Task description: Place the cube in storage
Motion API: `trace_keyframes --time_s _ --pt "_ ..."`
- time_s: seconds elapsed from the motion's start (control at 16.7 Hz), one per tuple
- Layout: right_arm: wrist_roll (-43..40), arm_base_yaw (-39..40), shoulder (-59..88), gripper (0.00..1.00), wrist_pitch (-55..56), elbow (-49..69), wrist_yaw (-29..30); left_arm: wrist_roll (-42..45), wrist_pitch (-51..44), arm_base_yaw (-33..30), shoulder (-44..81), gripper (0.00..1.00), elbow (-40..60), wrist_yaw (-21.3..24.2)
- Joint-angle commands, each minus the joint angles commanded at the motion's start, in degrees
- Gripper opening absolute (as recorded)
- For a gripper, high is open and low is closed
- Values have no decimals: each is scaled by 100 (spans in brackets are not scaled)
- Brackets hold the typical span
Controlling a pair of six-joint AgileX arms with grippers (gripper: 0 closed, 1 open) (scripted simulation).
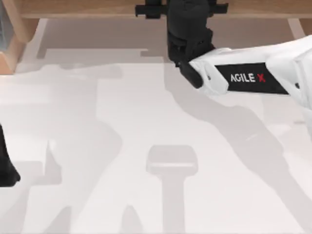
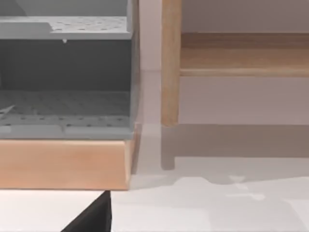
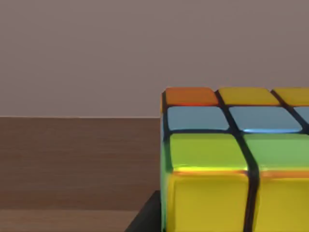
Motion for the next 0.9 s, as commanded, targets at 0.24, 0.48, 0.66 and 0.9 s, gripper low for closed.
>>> trace_keyframes --time_s 0.24,0.48,0.66,0.9 --pt "182 91 -221 0 210 -178 -82 0 0 0 0 100 0 0" --pt "341 275 -263 0 -101 -552 220 0 0 0 0 100 0 0" --pt "237 327 -420 0 -249 -576 344 0 0 0 0 100 0 0" --pt "240 300 -408 0 -248 -569 338 0 0 0 0 100 0 0"
